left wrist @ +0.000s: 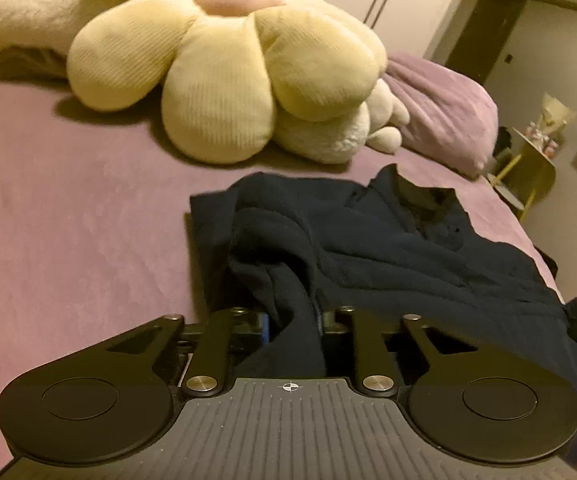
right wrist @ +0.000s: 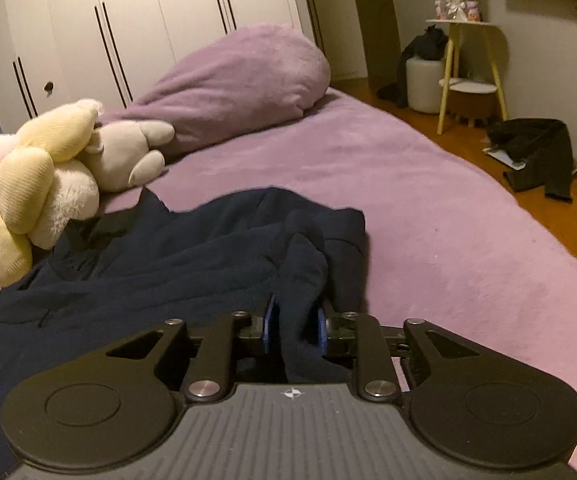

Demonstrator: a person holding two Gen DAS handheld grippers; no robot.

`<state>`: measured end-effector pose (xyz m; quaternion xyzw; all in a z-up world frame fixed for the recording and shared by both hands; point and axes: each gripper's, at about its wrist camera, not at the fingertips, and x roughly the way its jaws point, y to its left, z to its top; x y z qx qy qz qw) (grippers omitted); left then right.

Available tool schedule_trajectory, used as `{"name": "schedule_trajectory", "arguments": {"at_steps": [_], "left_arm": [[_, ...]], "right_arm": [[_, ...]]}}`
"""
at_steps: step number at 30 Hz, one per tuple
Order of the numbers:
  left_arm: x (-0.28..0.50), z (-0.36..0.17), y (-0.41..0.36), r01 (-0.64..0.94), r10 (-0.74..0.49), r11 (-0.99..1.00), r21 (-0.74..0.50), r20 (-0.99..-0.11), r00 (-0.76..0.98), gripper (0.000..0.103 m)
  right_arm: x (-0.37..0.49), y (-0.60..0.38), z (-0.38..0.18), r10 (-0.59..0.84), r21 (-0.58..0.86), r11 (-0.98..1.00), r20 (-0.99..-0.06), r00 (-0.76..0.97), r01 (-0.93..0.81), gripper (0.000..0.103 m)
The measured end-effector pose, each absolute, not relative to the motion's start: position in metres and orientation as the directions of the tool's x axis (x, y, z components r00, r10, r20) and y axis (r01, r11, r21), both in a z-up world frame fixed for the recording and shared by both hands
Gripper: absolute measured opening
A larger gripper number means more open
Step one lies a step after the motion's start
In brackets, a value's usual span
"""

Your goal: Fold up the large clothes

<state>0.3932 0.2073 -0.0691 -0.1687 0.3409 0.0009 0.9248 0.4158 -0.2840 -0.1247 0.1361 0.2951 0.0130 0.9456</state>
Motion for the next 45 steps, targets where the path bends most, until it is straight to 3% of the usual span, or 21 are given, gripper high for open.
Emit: {"name": "schedule_trajectory", "arguments": {"at_steps": [3, 5, 10, 15, 18, 19, 22, 27, 45], "left_arm": [[0.390, -0.032, 0.208, -0.091, -0.136, 0.933, -0.349, -0.574, 0.808, 0.017], [0.399, 0.000, 0.205, -0.067, -0.133, 0.933, -0.353, -0.512, 0.849, 0.017], [0.466, 0.035, 0.188, -0.146, 0.035, 0.959, -0.244, -0.407, 0.913, 0.020], [0.529, -0.023, 0.159, -0.295, 0.228, 0.951, -0.098, -0.427, 0.875, 0.029], [0.544, -0.079, 0.153, -0.322, 0.266, 0.946, -0.030, -0.492, 0.829, 0.045], [0.545, -0.094, 0.156, -0.334, 0.276, 0.942, -0.023, -0.511, 0.814, 0.056], [0.547, -0.127, 0.168, -0.363, 0.250, 0.926, -0.106, -0.548, 0.798, 0.070], [0.554, -0.135, 0.193, -0.363, 0.172, 0.894, -0.263, -0.547, 0.820, 0.078], [0.545, -0.138, 0.204, -0.369, 0.146, 0.859, -0.354, -0.523, 0.840, 0.084]], "right_arm": [[0.413, -0.272, -0.118, 0.071, 0.204, 0.978, -0.551, 0.831, 0.052, 0.009], [0.406, -0.270, -0.101, 0.055, 0.190, 0.981, -0.503, 0.862, 0.048, 0.008], [0.430, -0.262, -0.043, -0.003, 0.199, 0.977, -0.331, 0.944, 0.073, 0.008], [0.511, -0.236, -0.027, -0.136, 0.164, 0.969, -0.272, 0.953, 0.185, 0.009], [0.545, -0.221, -0.058, -0.160, 0.153, 0.965, -0.298, 0.941, 0.212, 0.010], [0.555, -0.217, -0.075, -0.162, 0.135, 0.967, -0.332, 0.929, 0.217, 0.010], [0.574, -0.215, -0.125, -0.182, 0.084, 0.968, -0.415, 0.891, 0.236, 0.012], [0.587, -0.243, -0.162, -0.060, 0.280, 0.935, -0.482, 0.874, 0.219, 0.017], [0.580, -0.279, -0.188, 0.084, 0.561, 0.812, -0.387, 0.918, 0.162, 0.019]]}}
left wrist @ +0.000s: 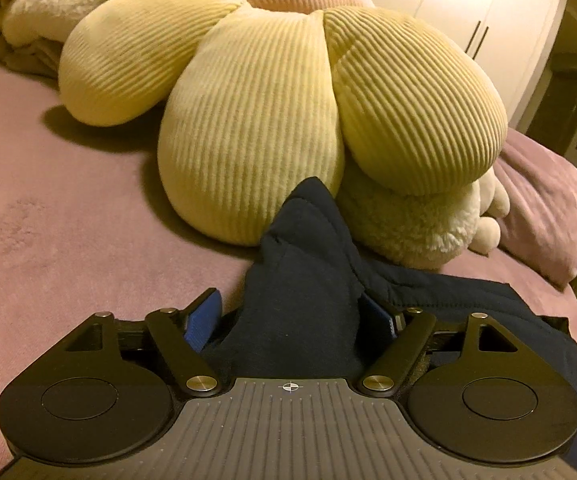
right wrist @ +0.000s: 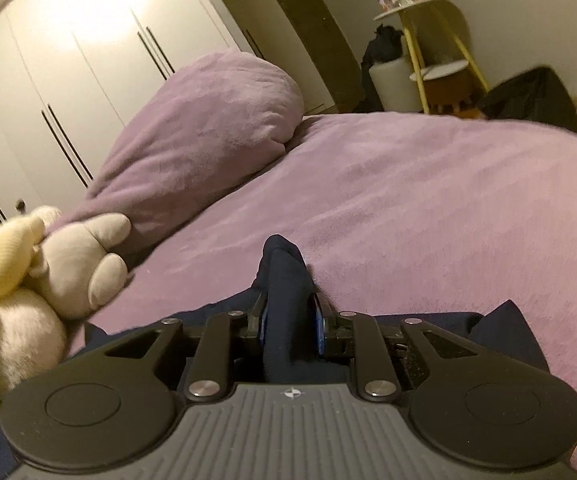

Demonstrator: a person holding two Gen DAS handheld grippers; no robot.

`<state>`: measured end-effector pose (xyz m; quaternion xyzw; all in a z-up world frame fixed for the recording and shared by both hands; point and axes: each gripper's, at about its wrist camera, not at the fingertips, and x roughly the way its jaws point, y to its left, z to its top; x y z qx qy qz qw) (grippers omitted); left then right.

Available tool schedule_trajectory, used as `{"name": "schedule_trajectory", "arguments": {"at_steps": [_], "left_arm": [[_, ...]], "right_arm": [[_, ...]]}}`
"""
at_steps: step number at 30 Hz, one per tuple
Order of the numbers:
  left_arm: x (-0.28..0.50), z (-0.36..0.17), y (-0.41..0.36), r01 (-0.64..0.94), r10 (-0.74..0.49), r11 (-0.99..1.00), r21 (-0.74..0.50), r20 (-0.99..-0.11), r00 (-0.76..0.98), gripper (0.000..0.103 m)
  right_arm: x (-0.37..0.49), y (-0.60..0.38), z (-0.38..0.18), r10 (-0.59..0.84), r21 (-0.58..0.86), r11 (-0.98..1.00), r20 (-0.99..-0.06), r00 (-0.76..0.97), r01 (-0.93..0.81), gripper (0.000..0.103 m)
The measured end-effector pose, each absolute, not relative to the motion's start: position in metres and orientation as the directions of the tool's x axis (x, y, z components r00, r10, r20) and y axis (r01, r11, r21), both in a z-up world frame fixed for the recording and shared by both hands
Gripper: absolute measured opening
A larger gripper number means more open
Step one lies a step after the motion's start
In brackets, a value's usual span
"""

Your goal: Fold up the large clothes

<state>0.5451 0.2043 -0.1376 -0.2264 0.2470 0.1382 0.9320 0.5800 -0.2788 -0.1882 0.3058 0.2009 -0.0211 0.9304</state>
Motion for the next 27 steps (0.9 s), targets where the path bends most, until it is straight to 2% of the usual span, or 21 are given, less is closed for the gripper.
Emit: {"name": "schedule_trajectory", "arguments": {"at_steps": [4, 6, 9, 11, 14, 16, 18, 20, 22, 24, 27], "left_arm": [[0.529, -0.126, 0.207, -0.425, 0.194, 0.835, -0.349, -0.536, 0.822, 0.091], [0.516, -0.115, 0.204, -0.423, 0.214, 0.846, -0.325, -0.520, 0.827, 0.091], [0.488, -0.092, 0.192, -0.377, 0.230, 0.870, -0.317, -0.415, 0.880, 0.091], [0.472, -0.078, 0.176, -0.305, 0.193, 0.895, -0.326, -0.334, 0.923, 0.093], [0.484, -0.078, 0.145, -0.191, 0.072, 0.933, -0.306, -0.361, 0.930, 0.096], [0.496, -0.089, 0.125, -0.173, 0.076, 0.960, -0.220, -0.390, 0.918, 0.096], [0.508, -0.106, 0.116, -0.158, 0.070, 0.973, -0.171, -0.433, 0.899, 0.096], [0.516, -0.119, 0.116, -0.169, 0.074, 0.971, -0.170, -0.456, 0.887, 0.096], [0.516, -0.123, 0.118, -0.169, 0.076, 0.970, -0.173, -0.446, 0.892, 0.096], [0.521, -0.130, 0.124, -0.165, 0.059, 0.966, -0.202, -0.446, 0.893, 0.096], [0.527, -0.128, 0.124, -0.176, 0.070, 0.967, -0.185, -0.470, 0.880, 0.096]], "right_arm": [[0.575, -0.283, -0.185, 0.097, 0.596, 0.788, -0.367, 0.925, 0.154, 0.023], [0.568, -0.287, -0.180, 0.077, 0.614, 0.769, -0.368, 0.926, 0.180, 0.039], [0.543, -0.285, -0.156, -0.003, 0.581, 0.782, -0.358, 0.934, 0.226, 0.053], [0.518, -0.278, -0.140, -0.048, 0.555, 0.805, -0.293, 0.955, 0.210, 0.055], [0.493, -0.256, -0.121, -0.024, 0.502, 0.855, -0.212, 0.977, 0.129, 0.056], [0.496, -0.229, -0.113, 0.064, 0.443, 0.895, -0.233, 0.970, 0.047, 0.052], [0.506, -0.200, -0.114, 0.176, 0.407, 0.912, -0.267, 0.948, -0.055, 0.032], [0.518, -0.176, -0.124, 0.253, 0.375, 0.919, -0.322, 0.912, -0.123, 0.025], [0.526, -0.161, -0.143, 0.227, 0.298, 0.948, -0.374, 0.899, -0.115, 0.024], [0.536, -0.162, -0.160, 0.225, 0.326, 0.941, -0.401, 0.888, -0.091, 0.016], [0.542, -0.163, -0.168, 0.241, 0.351, 0.931, -0.391, 0.888, -0.098, 0.015]]}}
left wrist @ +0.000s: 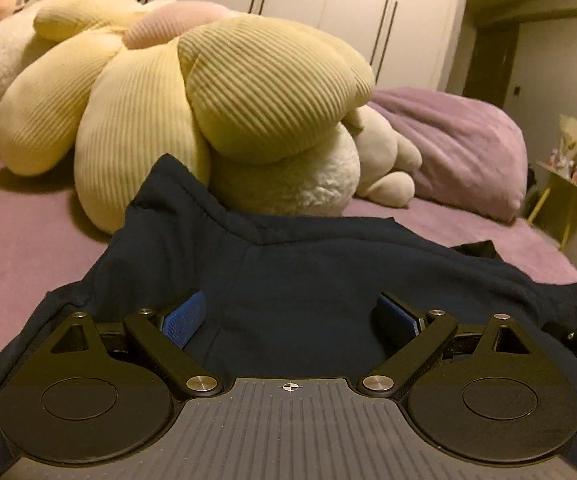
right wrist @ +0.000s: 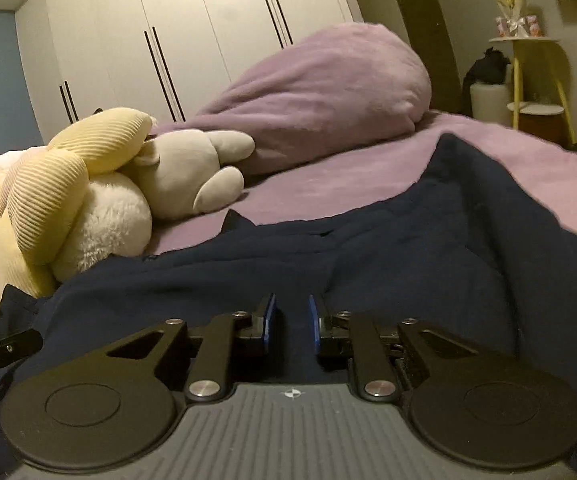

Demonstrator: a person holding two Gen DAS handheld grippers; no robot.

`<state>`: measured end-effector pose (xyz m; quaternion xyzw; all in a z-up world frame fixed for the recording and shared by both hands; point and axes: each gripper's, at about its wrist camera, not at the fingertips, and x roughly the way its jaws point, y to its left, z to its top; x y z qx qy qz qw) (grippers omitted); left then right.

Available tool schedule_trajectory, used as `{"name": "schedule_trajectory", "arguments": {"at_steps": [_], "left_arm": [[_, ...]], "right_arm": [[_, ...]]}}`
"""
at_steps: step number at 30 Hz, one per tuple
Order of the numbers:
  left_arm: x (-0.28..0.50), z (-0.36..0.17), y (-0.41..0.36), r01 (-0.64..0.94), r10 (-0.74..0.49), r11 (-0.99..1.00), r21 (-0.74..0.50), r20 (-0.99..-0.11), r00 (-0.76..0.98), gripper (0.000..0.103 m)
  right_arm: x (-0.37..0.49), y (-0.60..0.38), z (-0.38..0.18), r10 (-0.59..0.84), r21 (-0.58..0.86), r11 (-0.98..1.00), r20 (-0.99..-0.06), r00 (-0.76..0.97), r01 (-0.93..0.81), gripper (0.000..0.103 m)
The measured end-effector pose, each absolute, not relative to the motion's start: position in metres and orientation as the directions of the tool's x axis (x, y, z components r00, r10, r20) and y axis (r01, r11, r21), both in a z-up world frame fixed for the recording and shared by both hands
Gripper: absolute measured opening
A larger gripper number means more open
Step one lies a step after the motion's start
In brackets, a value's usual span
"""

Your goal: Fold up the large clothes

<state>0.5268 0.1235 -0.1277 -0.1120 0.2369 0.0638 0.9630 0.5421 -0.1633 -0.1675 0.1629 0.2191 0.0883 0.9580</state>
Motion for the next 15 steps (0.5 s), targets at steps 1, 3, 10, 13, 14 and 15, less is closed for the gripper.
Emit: {"name": "schedule_trajectory", "arguments": {"at_steps": [1, 3, 10, 13, 14, 15], "left_arm": [[0.524, -0.125, 0.122, -0.175, 0.071, 0.968, -0.177, -0.478, 0.875, 0.096], [0.512, -0.119, 0.122, -0.175, 0.078, 0.972, -0.154, -0.496, 0.865, 0.096], [0.404, -0.106, 0.144, -0.103, 0.038, 0.990, -0.097, -0.519, 0.854, 0.097], [0.350, -0.102, 0.156, -0.068, 0.033, 0.997, -0.047, -0.532, 0.846, 0.097], [0.335, -0.100, 0.159, -0.080, 0.050, 0.996, -0.033, -0.539, 0.841, 0.099], [0.323, -0.098, 0.163, -0.104, 0.066, 0.994, -0.037, -0.558, 0.827, 0.100]], "right_arm": [[0.544, -0.163, -0.167, 0.242, 0.351, 0.931, -0.392, 0.887, -0.099, 0.015], [0.544, -0.164, -0.164, 0.243, 0.355, 0.930, -0.395, 0.886, -0.097, 0.016], [0.476, -0.211, -0.161, 0.243, 0.488, 0.871, -0.349, 0.905, -0.046, 0.020], [0.412, -0.237, -0.166, 0.238, 0.486, 0.872, -0.329, 0.914, -0.053, 0.020], [0.389, -0.241, -0.164, 0.210, 0.449, 0.893, -0.354, 0.911, -0.032, 0.020], [0.365, -0.247, -0.161, 0.191, 0.426, 0.905, -0.372, 0.908, -0.016, 0.023]]}}
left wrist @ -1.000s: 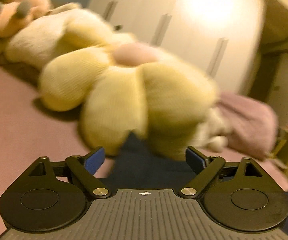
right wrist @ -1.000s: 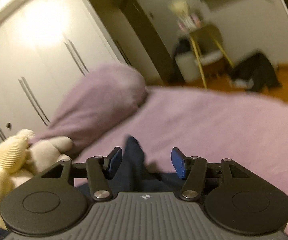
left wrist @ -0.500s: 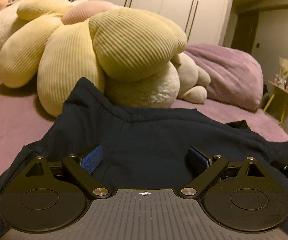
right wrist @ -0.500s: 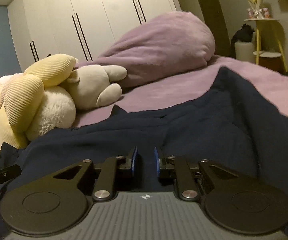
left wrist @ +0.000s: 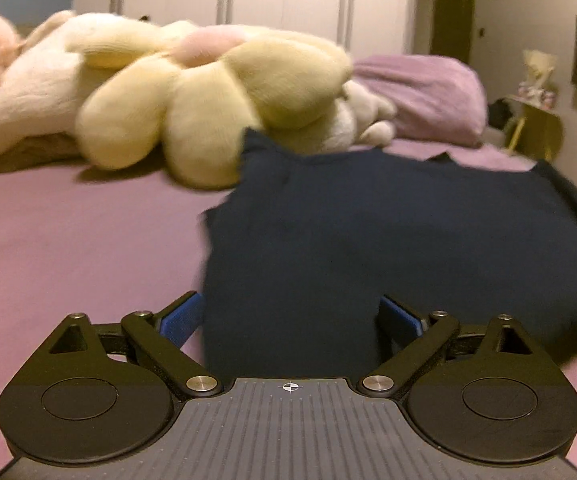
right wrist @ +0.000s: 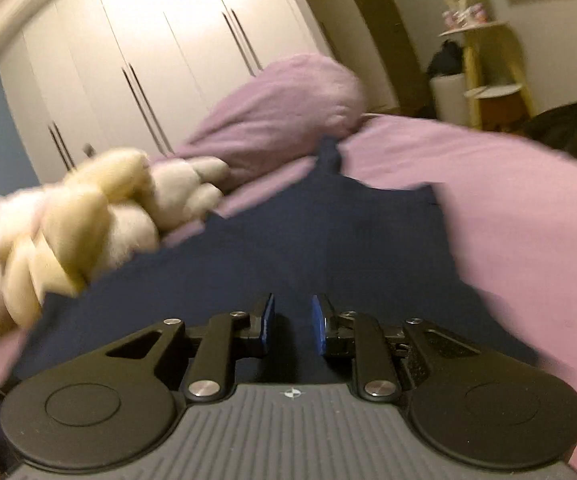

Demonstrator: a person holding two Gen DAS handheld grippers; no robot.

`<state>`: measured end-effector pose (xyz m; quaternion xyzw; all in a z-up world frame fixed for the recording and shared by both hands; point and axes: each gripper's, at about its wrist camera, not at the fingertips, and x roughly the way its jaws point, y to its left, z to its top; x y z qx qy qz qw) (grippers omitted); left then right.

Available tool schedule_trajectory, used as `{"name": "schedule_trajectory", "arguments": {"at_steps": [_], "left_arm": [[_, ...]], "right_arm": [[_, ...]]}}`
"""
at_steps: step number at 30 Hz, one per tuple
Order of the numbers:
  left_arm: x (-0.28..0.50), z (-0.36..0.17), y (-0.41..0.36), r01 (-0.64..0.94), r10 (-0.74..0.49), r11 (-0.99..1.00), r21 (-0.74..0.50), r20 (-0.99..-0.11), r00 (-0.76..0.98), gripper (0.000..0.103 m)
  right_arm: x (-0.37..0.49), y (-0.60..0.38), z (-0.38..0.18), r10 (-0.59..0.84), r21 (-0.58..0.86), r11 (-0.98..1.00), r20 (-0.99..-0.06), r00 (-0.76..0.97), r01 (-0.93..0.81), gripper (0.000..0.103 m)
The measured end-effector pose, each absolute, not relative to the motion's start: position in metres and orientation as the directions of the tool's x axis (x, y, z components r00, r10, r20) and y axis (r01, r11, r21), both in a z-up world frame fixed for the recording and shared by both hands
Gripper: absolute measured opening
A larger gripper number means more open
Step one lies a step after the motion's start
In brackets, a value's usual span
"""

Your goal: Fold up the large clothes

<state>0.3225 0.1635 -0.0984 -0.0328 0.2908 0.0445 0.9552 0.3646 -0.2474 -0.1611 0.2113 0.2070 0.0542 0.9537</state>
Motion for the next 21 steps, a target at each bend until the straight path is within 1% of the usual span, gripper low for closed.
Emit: {"name": "schedule_trajectory", "arguments": {"at_steps": [1, 3, 4, 5, 6, 8, 9, 11, 13, 15, 16, 17, 19, 20, 21], "left_arm": [[0.313, -0.099, 0.170, -0.124, 0.058, 0.989, -0.075, -0.580, 0.812, 0.100], [0.302, -0.102, 0.188, -0.168, -0.009, 0.959, -0.229, -0.613, 0.790, 0.100], [0.302, -0.104, 0.195, -0.185, -0.045, 0.937, -0.297, -0.626, 0.779, 0.100], [0.305, -0.106, 0.201, -0.208, -0.076, 0.910, -0.358, -0.637, 0.767, 0.100], [0.310, -0.108, 0.205, -0.224, -0.110, 0.882, -0.414, -0.644, 0.757, 0.100], [0.323, -0.114, 0.213, -0.236, -0.189, 0.821, -0.521, -0.637, 0.747, 0.100], [0.329, -0.117, 0.215, -0.258, -0.196, 0.798, -0.545, -0.639, 0.744, 0.099], [0.343, -0.122, 0.216, -0.288, -0.198, 0.774, -0.563, -0.648, 0.735, 0.099], [0.355, -0.128, 0.216, -0.311, -0.191, 0.760, -0.571, -0.654, 0.732, 0.099], [0.365, -0.132, 0.219, -0.342, -0.176, 0.738, -0.582, -0.655, 0.735, 0.097], [0.369, -0.134, 0.221, -0.362, -0.165, 0.724, -0.588, -0.656, 0.736, 0.092], [0.373, -0.135, 0.224, -0.384, -0.157, 0.705, -0.597, -0.659, 0.736, 0.090], [0.376, -0.136, 0.227, -0.407, -0.155, 0.675, -0.615, -0.658, 0.737, 0.077], [0.377, -0.135, 0.228, -0.408, -0.161, 0.670, -0.620, -0.658, 0.736, 0.073], [0.377, -0.133, 0.229, -0.403, -0.171, 0.667, -0.626, -0.656, 0.735, 0.064]], "right_arm": [[0.341, -0.257, -0.158, 0.190, 0.436, 0.900, -0.378, 0.906, -0.006, 0.027], [0.301, -0.284, -0.158, 0.213, 0.539, 0.842, -0.371, 0.904, 0.023, 0.041], [0.289, -0.296, -0.160, 0.224, 0.596, 0.801, -0.377, 0.899, 0.050, 0.042], [0.280, -0.307, -0.164, 0.238, 0.655, 0.752, -0.383, 0.893, 0.080, 0.050], [0.276, -0.316, -0.170, 0.242, 0.702, 0.701, -0.405, 0.881, 0.130, 0.063], [0.279, -0.325, -0.181, 0.278, 0.754, 0.634, -0.430, 0.859, 0.172, 0.062], [0.283, -0.328, -0.186, 0.294, 0.779, 0.597, -0.434, 0.852, 0.191, 0.062], [0.294, -0.331, -0.191, 0.335, 0.831, 0.525, -0.402, 0.852, 0.185, 0.062], [0.307, -0.334, -0.197, 0.343, 0.861, 0.464, -0.389, 0.855, 0.206, 0.061], [0.321, -0.335, -0.207, 0.337, 0.879, 0.406, -0.397, 0.854, 0.249, 0.054], [0.328, -0.337, -0.211, 0.334, 0.889, 0.376, -0.394, 0.856, 0.262, 0.052], [0.335, -0.336, -0.214, 0.335, 0.895, 0.355, -0.392, 0.857, 0.270, 0.050], [0.347, -0.336, -0.218, 0.331, 0.901, 0.318, -0.398, 0.856, 0.296, 0.050], [0.353, -0.334, -0.219, 0.328, 0.903, 0.305, -0.399, 0.856, 0.304, 0.050], [0.356, -0.334, -0.220, 0.326, 0.903, 0.301, -0.401, 0.856, 0.308, 0.049]]}}
